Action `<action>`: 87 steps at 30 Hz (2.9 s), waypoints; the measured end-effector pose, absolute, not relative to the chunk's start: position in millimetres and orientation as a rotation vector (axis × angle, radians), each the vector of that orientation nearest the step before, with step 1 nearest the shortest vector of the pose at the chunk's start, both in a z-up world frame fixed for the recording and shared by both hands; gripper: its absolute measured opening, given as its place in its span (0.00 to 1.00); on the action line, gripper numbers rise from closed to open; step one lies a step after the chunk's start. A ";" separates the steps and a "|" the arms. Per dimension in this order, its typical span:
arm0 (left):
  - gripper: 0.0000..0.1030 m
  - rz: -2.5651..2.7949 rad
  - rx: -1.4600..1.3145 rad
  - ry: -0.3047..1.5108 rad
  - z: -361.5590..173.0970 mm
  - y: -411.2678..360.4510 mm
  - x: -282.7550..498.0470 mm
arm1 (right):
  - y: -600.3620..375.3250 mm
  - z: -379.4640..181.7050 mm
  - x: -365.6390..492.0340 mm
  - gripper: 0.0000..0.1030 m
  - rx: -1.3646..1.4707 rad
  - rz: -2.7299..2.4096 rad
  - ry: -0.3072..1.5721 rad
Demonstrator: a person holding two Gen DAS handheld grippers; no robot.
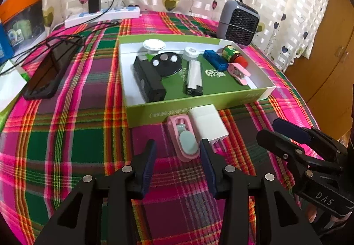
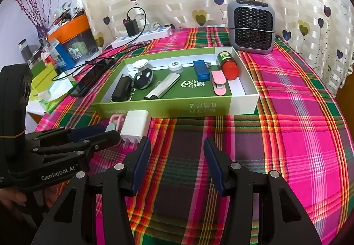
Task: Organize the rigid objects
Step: 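Grasp the pink-and-grey clip with left tool while right grasps the white charger plug, then carry the pink-and-grey clip and white plug over the green box with both tools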
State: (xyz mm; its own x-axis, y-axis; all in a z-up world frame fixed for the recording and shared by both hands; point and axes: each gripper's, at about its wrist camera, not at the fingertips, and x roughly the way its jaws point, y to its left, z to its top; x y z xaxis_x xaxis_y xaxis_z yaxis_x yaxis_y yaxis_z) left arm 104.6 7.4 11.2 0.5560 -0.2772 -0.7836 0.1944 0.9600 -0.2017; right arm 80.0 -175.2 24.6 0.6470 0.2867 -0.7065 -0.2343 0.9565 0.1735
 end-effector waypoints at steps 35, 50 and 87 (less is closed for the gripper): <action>0.17 -0.255 -0.055 0.941 10.5 8.0 110.8 | -161.4 23.2 90.6 0.49 0.037 0.300 0.846; 0.17 -0.186 -0.113 0.930 9.9 41.7 95.7 | -133.9 28.1 94.3 0.49 0.011 0.359 0.840; 0.17 -0.177 -0.143 0.927 6.4 58.2 91.3 | -96.0 4.9 119.2 0.49 -0.134 0.308 0.900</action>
State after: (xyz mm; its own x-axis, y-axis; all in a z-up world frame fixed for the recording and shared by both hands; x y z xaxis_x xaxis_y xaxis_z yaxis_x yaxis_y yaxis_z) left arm 91.3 58.2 6.4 0.5877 -0.2124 -0.7807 0.0895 0.9761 -0.1982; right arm 119.2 -96.0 4.9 0.5813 0.2070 -0.7869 -0.3189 0.9477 0.0137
